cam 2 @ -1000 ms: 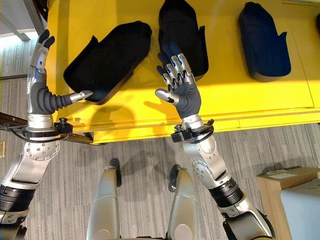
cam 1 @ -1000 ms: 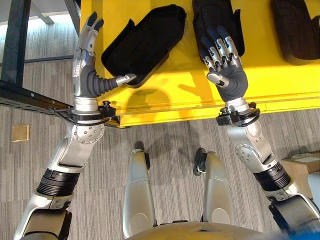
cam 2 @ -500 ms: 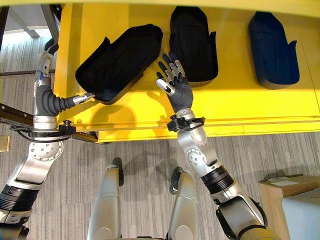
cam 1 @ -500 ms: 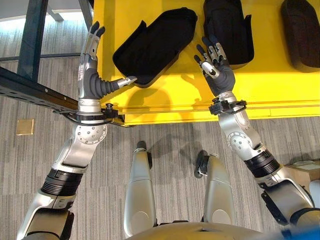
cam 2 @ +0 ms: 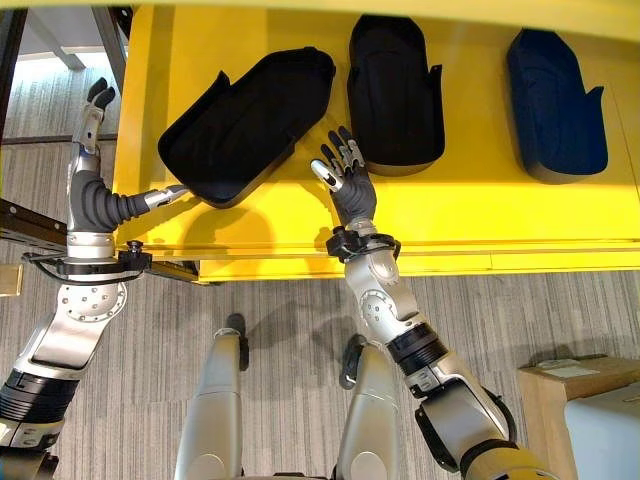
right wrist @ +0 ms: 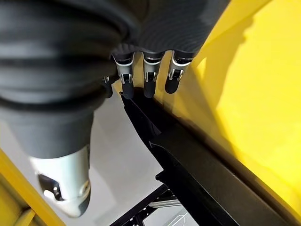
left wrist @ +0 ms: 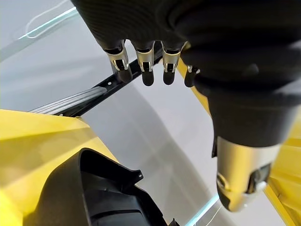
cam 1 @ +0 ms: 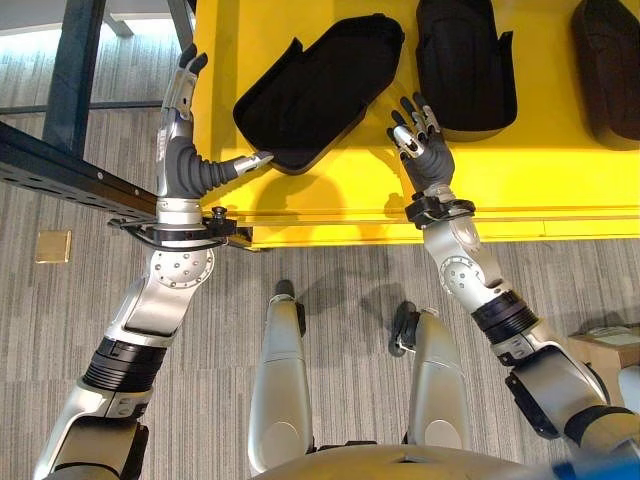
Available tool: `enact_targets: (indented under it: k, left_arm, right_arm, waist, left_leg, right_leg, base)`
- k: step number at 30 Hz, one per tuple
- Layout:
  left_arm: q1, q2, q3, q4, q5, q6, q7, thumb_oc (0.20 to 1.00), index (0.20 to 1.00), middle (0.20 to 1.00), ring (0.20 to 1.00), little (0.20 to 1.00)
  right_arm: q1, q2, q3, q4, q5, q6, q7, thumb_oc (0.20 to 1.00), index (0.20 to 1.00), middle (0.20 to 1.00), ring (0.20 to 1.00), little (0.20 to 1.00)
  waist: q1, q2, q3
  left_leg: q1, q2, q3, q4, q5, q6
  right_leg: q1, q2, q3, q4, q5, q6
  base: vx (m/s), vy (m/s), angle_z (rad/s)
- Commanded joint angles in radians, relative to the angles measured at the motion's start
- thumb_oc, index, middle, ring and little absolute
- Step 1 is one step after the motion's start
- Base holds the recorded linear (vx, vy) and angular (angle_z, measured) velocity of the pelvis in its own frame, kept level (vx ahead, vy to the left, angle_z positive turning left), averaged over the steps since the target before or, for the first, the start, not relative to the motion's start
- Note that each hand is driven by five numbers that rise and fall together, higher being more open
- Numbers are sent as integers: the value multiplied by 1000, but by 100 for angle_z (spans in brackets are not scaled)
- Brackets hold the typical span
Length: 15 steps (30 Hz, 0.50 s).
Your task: Move parts from the plastic box to the shelf.
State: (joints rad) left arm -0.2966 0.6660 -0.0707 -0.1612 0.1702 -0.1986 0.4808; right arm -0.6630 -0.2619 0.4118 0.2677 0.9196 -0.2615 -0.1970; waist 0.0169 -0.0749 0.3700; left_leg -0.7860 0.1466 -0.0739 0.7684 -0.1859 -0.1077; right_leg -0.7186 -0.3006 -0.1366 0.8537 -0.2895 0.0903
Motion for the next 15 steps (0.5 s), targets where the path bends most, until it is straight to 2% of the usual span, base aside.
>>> enact_targets:
  k: [1,14,15]
  left_arm:
    - [-28,-14,0,-73,-9,-28,25,1000,1000,1000,1000,1000]
    - [-39,7,-26,-89,-50,-47,19,1000,1000,1000,1000,1000]
    - [-41,11,-35,-89,-70,-55,20,1000,1000,1000,1000,1000]
  right_arm:
    - [-86,32,-21,-6,14,-29,-5,1000,1000,1000,1000,1000]
    - [-240,57,-30,168,31,-21,-57,1000,1000,1000,1000,1000]
    - [-293,57,-37,235,38,-20,-79,1000,1000,1000,1000,1000]
  waist:
    - [17,1,-13]
    - [45,4,-6]
    - [54,2,-7]
  left_leg:
    - [15,3,39,-8,-33,60]
    - [20,-5,35,-3,-38,64]
    - [18,-10,32,-3,-38,64]
  right_leg:
    - [65,9,19,-88,56,-2]
    - [73,4,15,-87,55,0]
    - [78,2,13,-88,54,1]
  base:
    - [0,0,0]
    - [0,0,0]
    - [0,0,0]
